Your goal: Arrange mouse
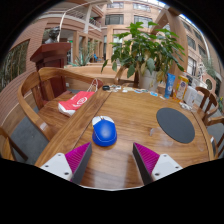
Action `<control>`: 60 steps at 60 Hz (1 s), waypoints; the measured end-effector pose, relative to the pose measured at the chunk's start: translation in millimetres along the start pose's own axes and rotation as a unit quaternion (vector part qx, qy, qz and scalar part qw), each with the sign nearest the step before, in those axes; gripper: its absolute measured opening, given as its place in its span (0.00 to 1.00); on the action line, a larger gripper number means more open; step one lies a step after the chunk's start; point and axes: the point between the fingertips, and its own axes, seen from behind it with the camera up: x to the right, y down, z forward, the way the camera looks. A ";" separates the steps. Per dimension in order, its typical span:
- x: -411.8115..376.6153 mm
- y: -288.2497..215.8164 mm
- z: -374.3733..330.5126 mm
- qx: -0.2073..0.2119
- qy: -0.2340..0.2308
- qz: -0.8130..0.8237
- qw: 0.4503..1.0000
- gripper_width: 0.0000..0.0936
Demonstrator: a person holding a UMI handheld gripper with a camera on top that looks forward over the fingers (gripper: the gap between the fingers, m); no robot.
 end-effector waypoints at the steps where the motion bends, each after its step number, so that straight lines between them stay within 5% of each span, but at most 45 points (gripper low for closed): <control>1: -1.6 -2.4 5.9 -0.001 0.001 -0.002 1.000 0.91; 10: -8.4 -26.6 46.7 -0.001 0.012 -0.012 1.000 0.87; 21: -22.2 -42.8 74.3 -0.005 -0.014 0.017 1.000 0.58; 38: -23.1 -56.8 74.8 0.005 -0.013 0.010 1.000 0.38; 50: -2.4 -205.3 -28.5 0.180 -0.059 0.028 0.981 0.38; 55: 44.3 -260.1 -68.5 0.244 -0.041 0.035 0.968 0.38; 60: 109.9 -274.1 -75.6 0.266 -0.003 0.049 0.963 0.38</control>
